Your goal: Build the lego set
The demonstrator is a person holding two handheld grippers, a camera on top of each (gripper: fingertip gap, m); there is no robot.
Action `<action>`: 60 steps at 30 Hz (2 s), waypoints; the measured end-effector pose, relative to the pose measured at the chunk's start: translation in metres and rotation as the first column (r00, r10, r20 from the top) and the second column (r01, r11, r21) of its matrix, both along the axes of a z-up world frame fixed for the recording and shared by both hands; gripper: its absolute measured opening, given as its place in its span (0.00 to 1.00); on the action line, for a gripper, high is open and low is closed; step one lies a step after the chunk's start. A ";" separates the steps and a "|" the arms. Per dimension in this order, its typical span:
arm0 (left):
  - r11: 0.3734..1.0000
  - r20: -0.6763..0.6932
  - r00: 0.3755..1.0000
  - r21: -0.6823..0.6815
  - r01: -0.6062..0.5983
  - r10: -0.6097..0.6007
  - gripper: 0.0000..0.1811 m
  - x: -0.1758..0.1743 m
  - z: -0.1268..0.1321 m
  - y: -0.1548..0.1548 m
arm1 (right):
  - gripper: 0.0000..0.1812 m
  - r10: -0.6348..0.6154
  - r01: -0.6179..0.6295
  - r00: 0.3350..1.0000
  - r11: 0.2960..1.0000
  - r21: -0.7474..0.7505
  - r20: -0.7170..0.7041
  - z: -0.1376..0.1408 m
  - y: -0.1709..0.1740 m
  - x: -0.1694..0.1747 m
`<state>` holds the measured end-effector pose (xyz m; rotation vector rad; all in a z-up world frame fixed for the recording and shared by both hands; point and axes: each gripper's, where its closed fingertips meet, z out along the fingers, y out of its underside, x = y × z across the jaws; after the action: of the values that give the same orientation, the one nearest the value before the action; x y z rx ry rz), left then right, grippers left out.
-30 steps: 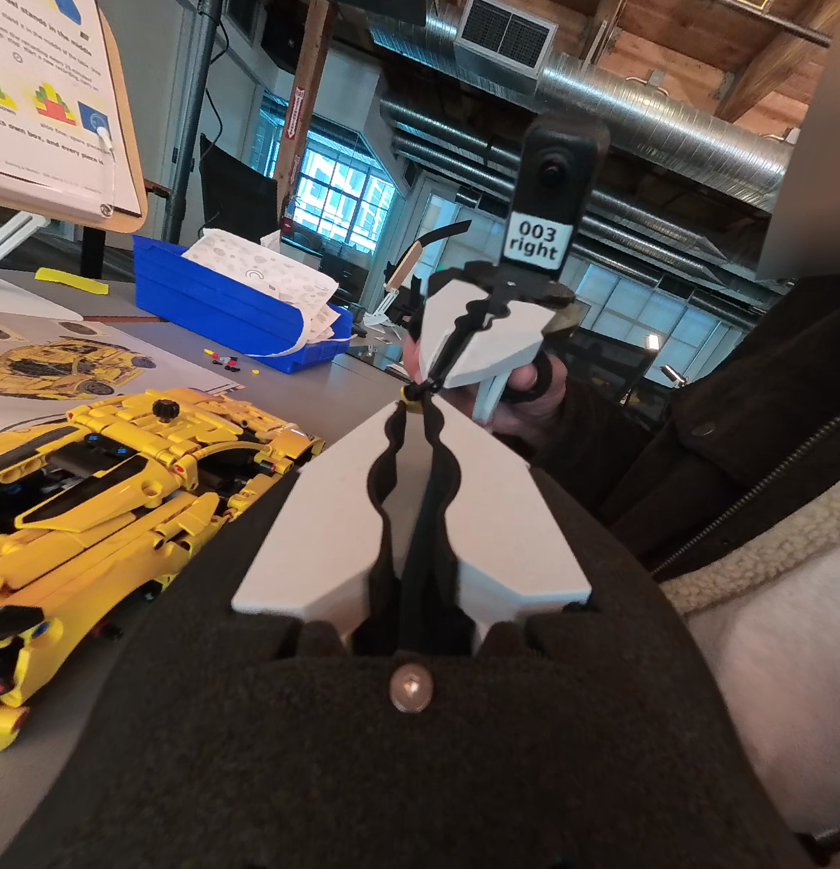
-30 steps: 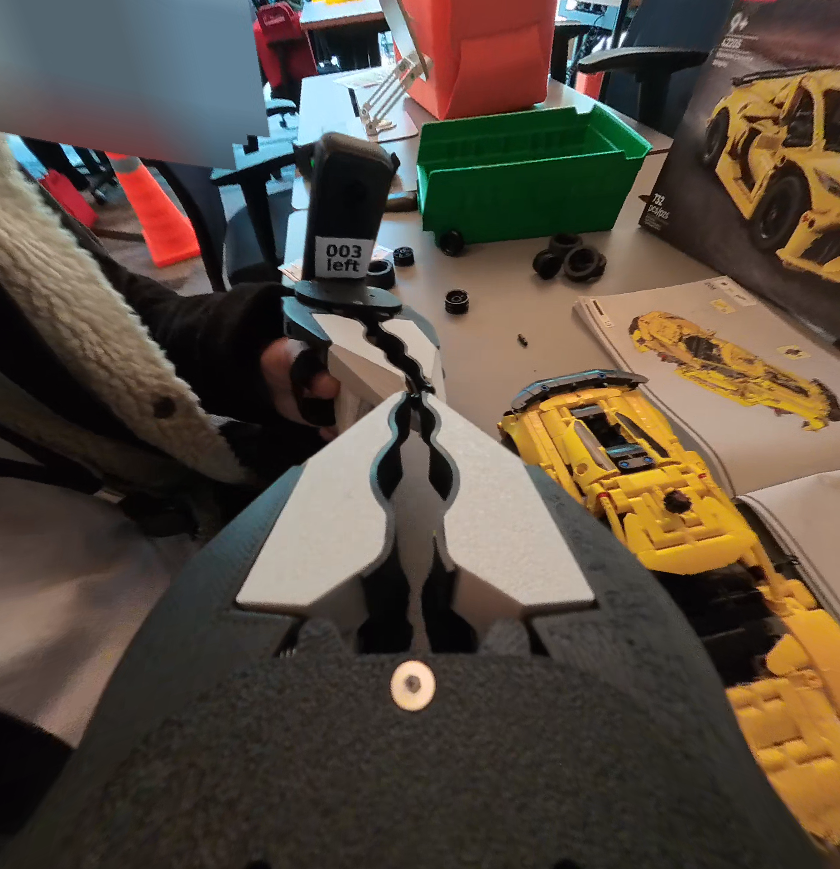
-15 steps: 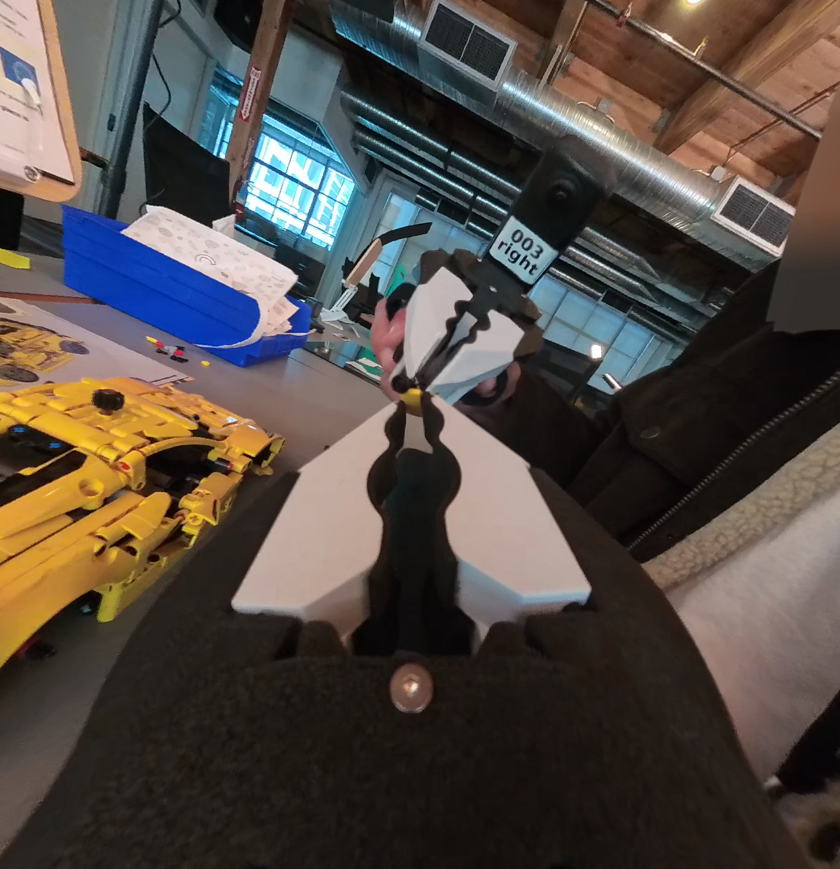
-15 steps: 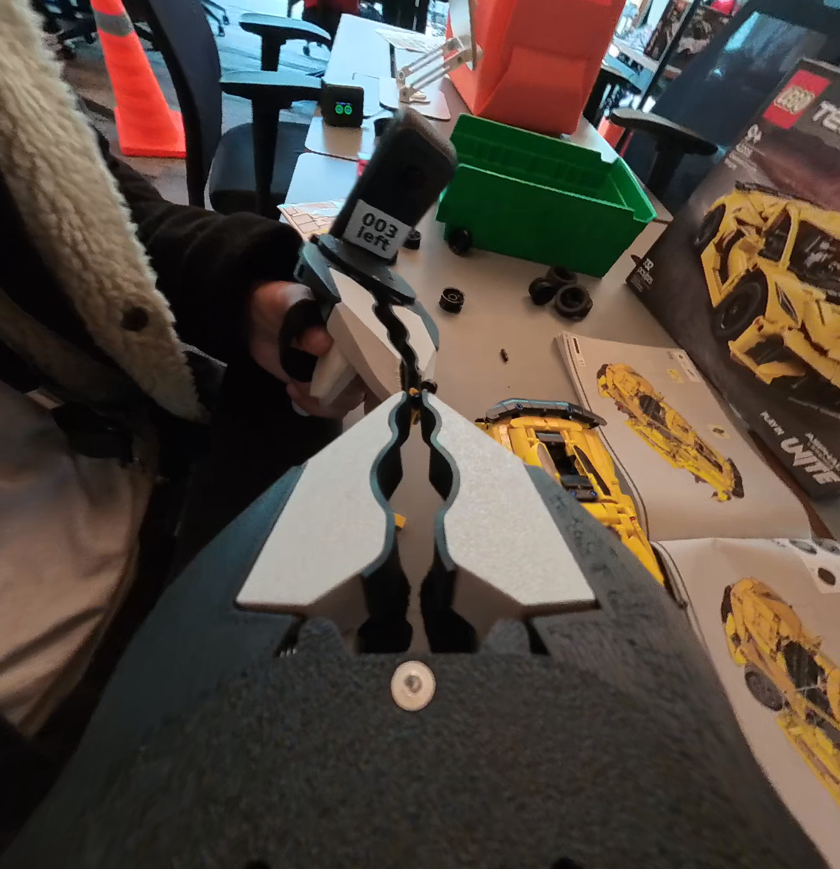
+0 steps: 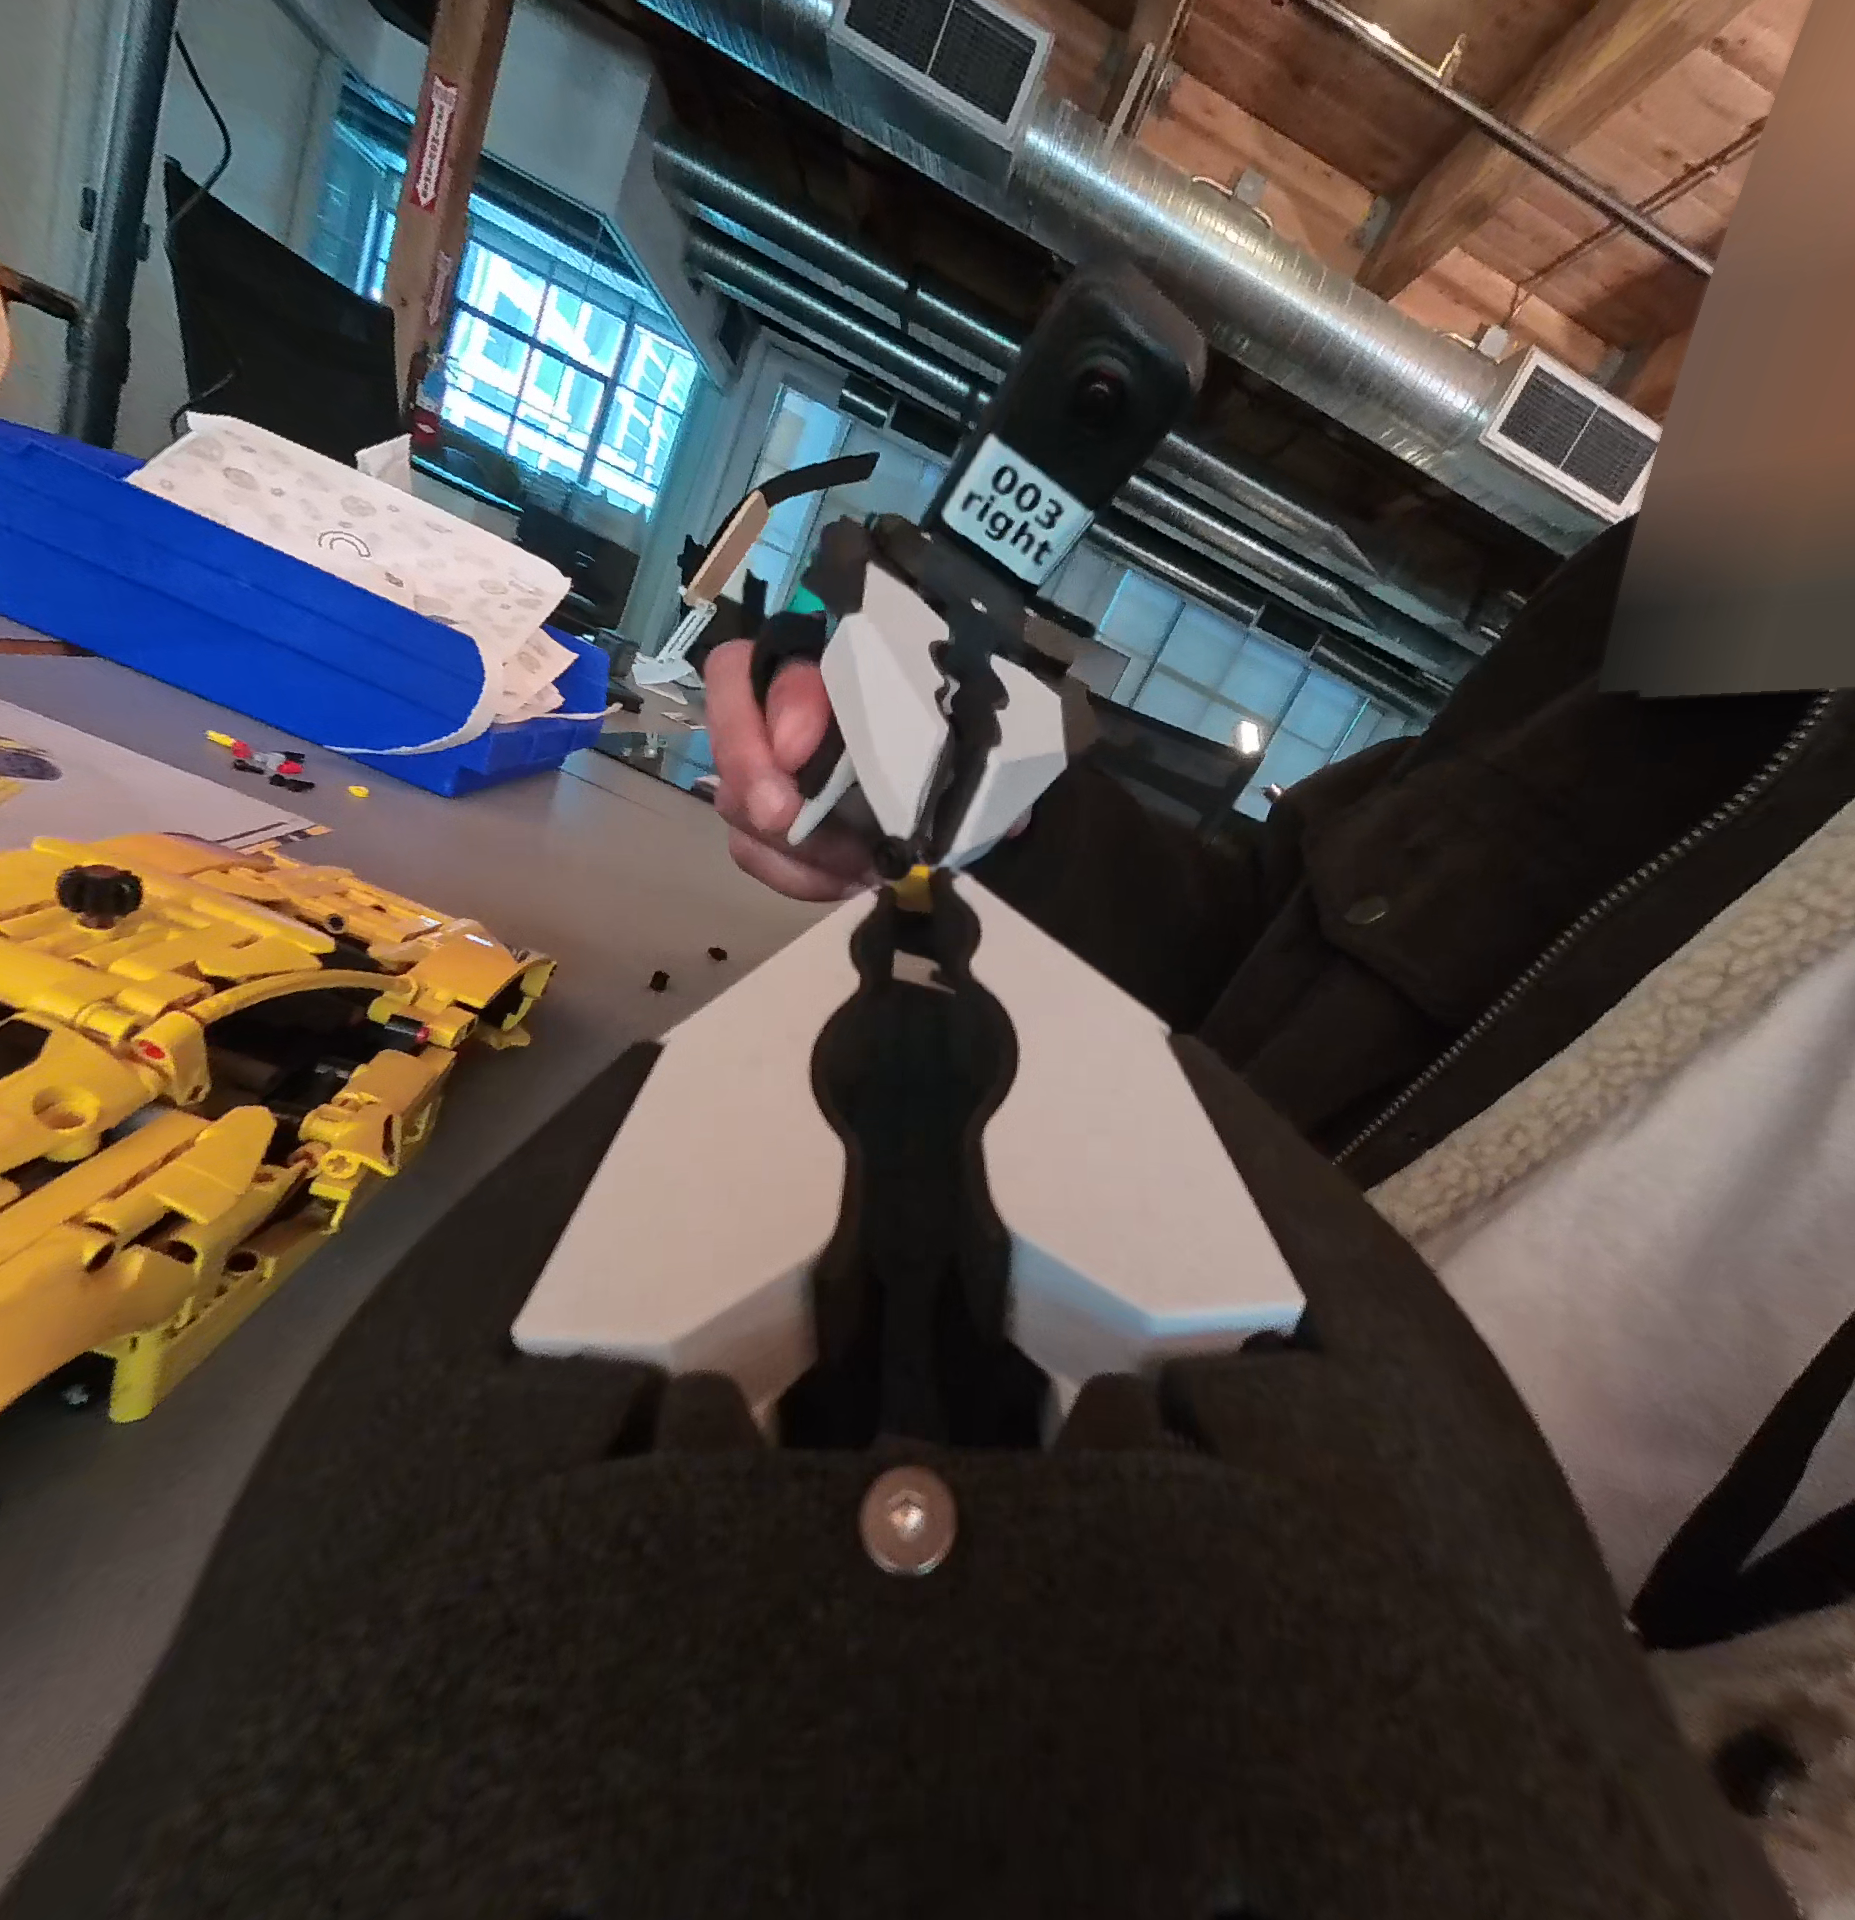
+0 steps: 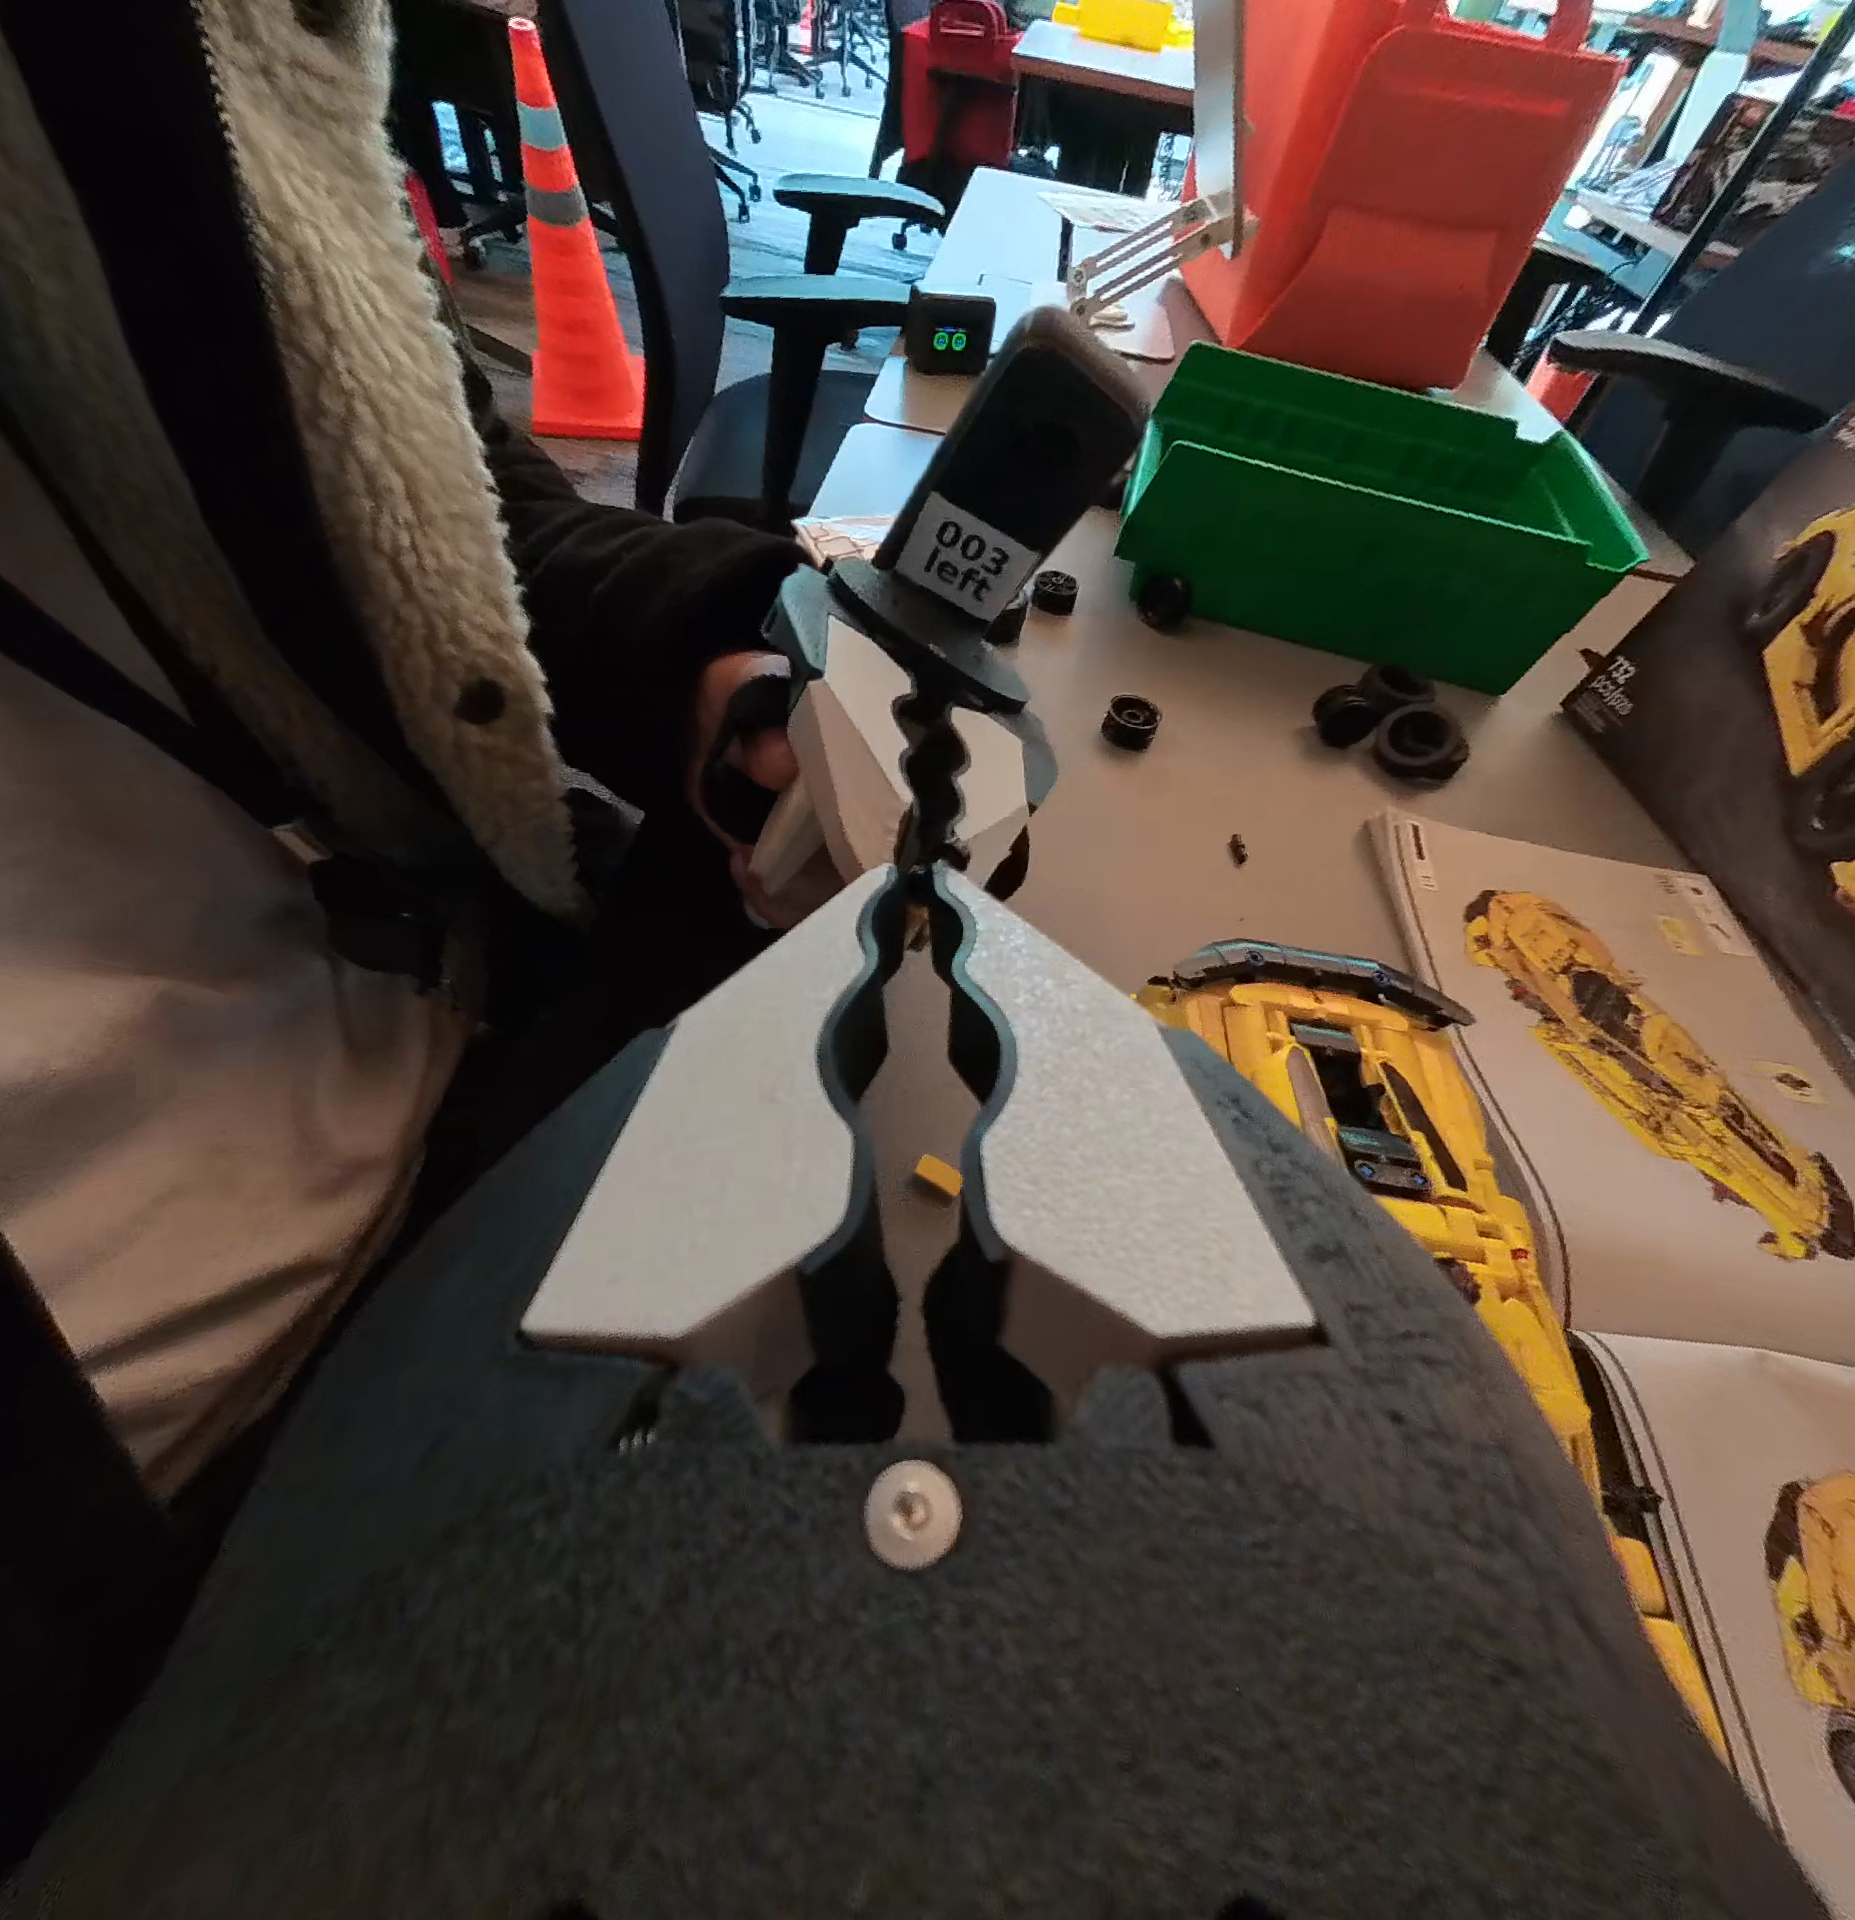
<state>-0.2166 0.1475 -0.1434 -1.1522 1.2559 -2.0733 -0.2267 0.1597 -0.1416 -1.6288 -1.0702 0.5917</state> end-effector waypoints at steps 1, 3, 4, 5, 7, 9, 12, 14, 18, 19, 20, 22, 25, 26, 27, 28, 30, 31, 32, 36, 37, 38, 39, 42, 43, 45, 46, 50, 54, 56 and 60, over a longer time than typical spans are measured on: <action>1.000 -0.004 1.000 -0.001 0.003 -0.003 0.04 0.000 -0.001 -0.001 | 0.02 0.003 -0.004 1.000 1.000 0.005 0.009 -0.001 -0.001 0.000; 1.000 -0.011 1.000 -0.002 0.006 -0.006 0.04 0.001 -0.002 -0.001 | 0.02 0.001 -0.001 1.000 1.000 0.010 0.026 -0.002 -0.001 0.001; 1.000 -0.017 1.000 -0.002 0.006 -0.006 0.04 0.002 -0.003 -0.001 | 0.02 0.001 -0.001 0.999 1.000 0.004 0.036 -0.002 -0.001 0.002; 1.000 -0.022 1.000 -0.004 0.007 -0.007 0.04 0.002 -0.004 -0.001 | 0.02 0.003 -0.003 0.999 1.000 -0.007 0.044 -0.003 -0.001 0.002; 1.000 -0.029 1.000 -0.008 0.009 -0.009 0.04 0.003 -0.005 -0.001 | 0.02 0.009 -0.007 0.999 0.999 -0.038 0.047 -0.004 -0.001 0.003; 1.000 -0.033 0.999 -0.007 0.009 -0.009 0.04 0.003 -0.005 -0.001 | 0.02 0.017 -0.014 0.999 0.998 -0.060 0.048 -0.005 -0.002 0.004; 1.000 -0.039 0.999 -0.012 0.004 -0.005 0.03 0.004 -0.006 0.000 | 0.06 0.037 -0.033 0.998 0.996 -0.080 0.056 -0.006 -0.003 0.003; 1.000 -0.048 0.999 -0.025 0.007 -0.008 0.04 0.004 -0.008 0.001 | 0.09 0.050 -0.044 0.997 0.995 -0.095 0.065 -0.007 -0.005 0.002; 0.999 -0.067 0.998 -0.045 0.017 -0.020 0.03 0.006 -0.010 0.002 | 0.11 0.048 -0.041 0.986 0.998 -0.050 0.159 -0.012 -0.005 0.003; 0.998 -0.072 0.997 -0.066 0.023 -0.028 0.03 0.006 -0.011 0.003 | 0.12 0.039 -0.035 0.981 0.999 -0.028 0.190 -0.013 -0.005 0.003; 0.996 -0.077 0.996 -0.086 0.028 -0.035 0.03 0.006 -0.011 0.004 | 0.12 0.023 -0.024 0.976 1.000 0.001 0.218 -0.014 -0.003 0.003; 0.993 -0.081 0.996 -0.109 0.035 -0.044 0.03 0.006 -0.011 0.005 | 0.12 -0.017 -0.002 0.961 0.998 0.069 0.277 -0.016 -0.001 0.003; 0.987 -0.086 0.995 -0.154 0.040 -0.054 0.03 0.006 -0.011 0.009 | 0.12 -0.087 0.023 0.932 0.983 0.182 0.351 -0.017 0.004 0.004; 0.984 -0.089 0.994 -0.175 0.043 -0.059 0.03 0.006 -0.012 0.010 | 0.12 -0.113 0.031 0.918 0.976 0.216 0.379 -0.018 0.006 0.004; 0.979 -0.089 0.994 -0.197 0.047 -0.066 0.03 0.006 -0.012 0.011 | 0.12 -0.143 0.044 0.907 0.967 0.250 0.395 -0.019 0.009 0.004; 0.975 -0.089 0.993 -0.215 0.052 -0.072 0.03 0.006 -0.011 0.012 | 0.10 -0.174 0.058 0.898 0.957 0.284 0.403 -0.018 0.011 0.005; 0.971 -0.091 0.993 -0.235 0.054 -0.077 0.03 0.006 -0.012 0.014 | 0.09 -0.215 0.067 0.882 0.938 0.341 0.420 -0.018 0.014 0.006; 0.968 -0.091 0.993 -0.244 0.055 -0.079 0.03 0.006 -0.011 0.015 | 0.09 -0.231 0.074 0.879 0.930 0.360 0.417 -0.018 0.015 0.006; 0.966 -0.093 0.992 -0.252 0.058 -0.084 0.03 0.006 -0.012 0.015 | 0.09 -0.239 0.079 0.880 0.926 0.370 0.411 -0.018 0.016 0.005; 0.956 -0.097 0.990 -0.285 0.070 -0.102 0.03 0.006 -0.012 0.016 | 0.07 -0.265 0.090 0.882 0.907 0.412 0.391 -0.018 0.017 0.005; 0.953 -0.096 0.990 -0.294 0.074 -0.107 0.03 0.006 -0.012 0.016 | 0.07 -0.271 0.091 0.882 0.901 0.425 0.386 -0.018 0.017 0.005; 0.949 -0.093 0.989 -0.306 0.081 -0.114 0.03 0.005 -0.011 0.016 | 0.06 -0.279 0.094 0.883 0.893 0.441 0.377 -0.018 0.017 0.004; 0.945 -0.092 0.989 -0.316 0.084 -0.118 0.03 0.005 -0.011 0.017 | 0.06 -0.287 0.102 0.887 0.886 0.452 0.363 -0.017 0.018 0.004; 0.947 -0.094 0.989 -0.311 0.081 -0.115 0.03 0.005 -0.011 0.017 | 0.06 -0.272 0.141 0.912 0.911 0.387 0.308 -0.018 0.018 0.004; 0.949 -0.097 0.989 -0.306 0.075 -0.110 0.03 0.005 -0.012 0.017 | 0.06 -0.259 0.155 0.927 0.923 0.353 0.271 -0.018 0.018 0.004; 0.949 -0.105 0.989 -0.308 0.066 -0.103 0.03 0.006 -0.013 0.018 | 0.06 -0.265 0.192 0.941 0.931 0.311 0.210 -0.019 0.020 0.005; 0.948 -0.102 0.989 -0.311 0.067 -0.103 0.03 0.006 -0.012 0.019 | 0.06 -0.276 0.213 0.944 0.929 0.302 0.182 -0.018 0.020 0.005; 0.941 -0.114 0.988 -0.332 0.062 -0.105 0.03 0.008 -0.013 0.022 | 0.08 -0.326 0.276 0.935 0.915 0.293 0.137 -0.017 0.020 0.007; 0.936 -0.125 0.986 -0.346 0.063 -0.113 0.03 0.009 -0.015 0.023 | 0.05 -0.408 0.326 0.898 0.869 0.373 0.164 -0.020 0.019 0.010; 0.932 -0.133 0.984 -0.356 0.066 -0.121 0.03 0.010 -0.016 0.023 | 0.04 -0.436 0.355 0.887 0.856 0.376 0.154 -0.022 0.019 0.012; 0.918 -0.141 0.979 -0.389 0.083 -0.148 0.03 0.012 -0.016 0.022 | 0.04 -0.500 0.431 0.859 0.825 0.365 0.115 -0.024 0.019 0.015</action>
<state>-0.2041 0.1696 -0.1597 -1.4802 1.0385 -2.4275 -0.2119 0.1786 -0.1654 -1.5942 -0.8101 -0.0873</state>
